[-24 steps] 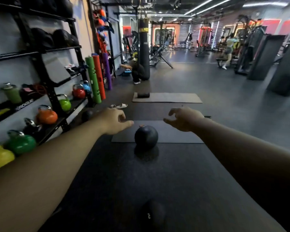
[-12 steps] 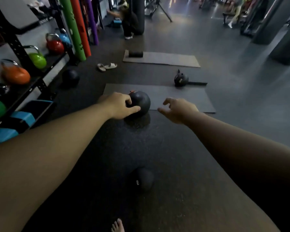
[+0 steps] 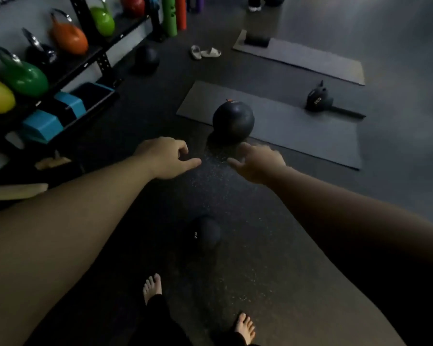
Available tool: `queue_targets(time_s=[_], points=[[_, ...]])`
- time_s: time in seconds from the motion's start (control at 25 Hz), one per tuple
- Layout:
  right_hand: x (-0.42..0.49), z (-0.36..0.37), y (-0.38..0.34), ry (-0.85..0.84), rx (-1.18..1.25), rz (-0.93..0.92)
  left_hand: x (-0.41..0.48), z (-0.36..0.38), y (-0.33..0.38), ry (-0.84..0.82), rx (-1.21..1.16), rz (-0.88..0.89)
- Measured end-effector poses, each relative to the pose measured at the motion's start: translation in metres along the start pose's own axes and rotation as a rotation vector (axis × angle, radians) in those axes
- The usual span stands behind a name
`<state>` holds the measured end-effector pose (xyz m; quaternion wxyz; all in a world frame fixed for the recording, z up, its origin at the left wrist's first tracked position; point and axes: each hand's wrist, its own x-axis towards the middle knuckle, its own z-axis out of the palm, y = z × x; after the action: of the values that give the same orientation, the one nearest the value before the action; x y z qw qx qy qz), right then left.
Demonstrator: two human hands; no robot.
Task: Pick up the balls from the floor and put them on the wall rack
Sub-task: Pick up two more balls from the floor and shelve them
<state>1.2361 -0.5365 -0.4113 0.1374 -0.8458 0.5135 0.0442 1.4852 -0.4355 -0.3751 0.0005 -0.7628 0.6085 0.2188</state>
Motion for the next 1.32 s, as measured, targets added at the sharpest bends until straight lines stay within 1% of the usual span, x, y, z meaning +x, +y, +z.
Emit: queue_targets(time_s=[0.12, 0.24, 0.4, 0.52, 0.64, 0.72, 0.8, 1.0, 1.16, 1.32], points=[[0.008, 0.038, 0.000, -0.085, -0.038, -0.016, -0.006, 0.039, -0.007, -0.029, -0.024, -0.034], [0.025, 0.073, -0.003, -0.171, -0.028, -0.021, 0.007, 0.066, -0.027, -0.033, -0.009, -0.041], [0.065, 0.122, 0.000, -0.219, 0.004, -0.018, 0.060, 0.106, -0.062, -0.068, 0.012, -0.056], [0.104, 0.165, 0.007, -0.238, 0.001, -0.024, 0.103, 0.151, -0.079, -0.109, -0.007, -0.065], [0.146, 0.240, 0.022, -0.282, -0.019, -0.055, 0.149, 0.229, -0.093, -0.145, -0.058, -0.076], [0.165, 0.306, 0.041, -0.342, 0.011, -0.057, 0.173, 0.295, -0.101, -0.186, -0.087, -0.102], [0.184, 0.380, 0.058, -0.416, 0.027, -0.056, 0.198, 0.368, -0.117, -0.219, -0.115, -0.144], [0.217, 0.537, 0.090, -0.497, -0.014, -0.059, 0.251, 0.530, -0.149, -0.293, -0.259, -0.296], [0.223, 0.623, 0.099, -0.578, -0.008, -0.045, 0.282, 0.623, -0.167, -0.306, -0.448, -0.453], [0.231, 0.666, 0.107, -0.650, 0.126, 0.016, 0.293, 0.679, -0.167, -0.385, -0.606, -0.561]])
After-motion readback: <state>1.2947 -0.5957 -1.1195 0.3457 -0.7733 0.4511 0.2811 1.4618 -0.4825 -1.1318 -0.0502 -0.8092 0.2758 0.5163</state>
